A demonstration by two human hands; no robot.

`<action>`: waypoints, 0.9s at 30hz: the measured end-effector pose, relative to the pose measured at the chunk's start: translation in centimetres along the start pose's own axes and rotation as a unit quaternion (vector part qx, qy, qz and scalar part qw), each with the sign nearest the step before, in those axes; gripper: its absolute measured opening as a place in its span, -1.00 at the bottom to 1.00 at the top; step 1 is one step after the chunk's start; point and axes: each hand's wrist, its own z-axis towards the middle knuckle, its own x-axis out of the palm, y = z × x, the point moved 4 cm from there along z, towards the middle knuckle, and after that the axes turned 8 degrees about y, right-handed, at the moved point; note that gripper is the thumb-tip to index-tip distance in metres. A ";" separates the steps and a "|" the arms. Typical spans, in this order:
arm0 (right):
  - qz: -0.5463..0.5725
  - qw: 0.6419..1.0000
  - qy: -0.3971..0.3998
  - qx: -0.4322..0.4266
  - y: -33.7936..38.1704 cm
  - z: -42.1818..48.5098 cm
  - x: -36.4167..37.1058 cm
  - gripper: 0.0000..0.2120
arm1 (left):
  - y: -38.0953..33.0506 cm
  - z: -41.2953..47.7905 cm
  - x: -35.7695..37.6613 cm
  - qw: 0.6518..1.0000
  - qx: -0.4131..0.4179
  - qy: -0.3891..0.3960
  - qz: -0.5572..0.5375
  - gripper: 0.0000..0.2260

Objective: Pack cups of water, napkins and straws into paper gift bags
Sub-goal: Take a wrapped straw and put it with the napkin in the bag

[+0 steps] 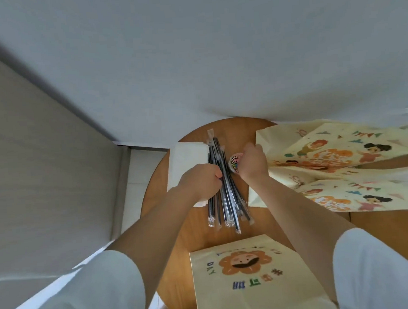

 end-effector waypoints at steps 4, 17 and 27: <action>-0.113 0.993 0.005 -0.037 0.5 1.7 0.6 -0.70 | 0.9 0.4 0.8 0.999 -0.004 0.000 -0.053 -0.74; -0.285 0.954 0.050 -0.078 1.8 0.4 -0.4 -0.85 | 2.4 0.1 0.9 0.995 -0.029 0.015 -0.093 -0.72; 0.048 0.978 0.100 -0.178 2.4 -5.2 -2.6 -0.85 | -0.2 -3.1 0.7 0.989 -0.029 -0.036 -0.139 -0.73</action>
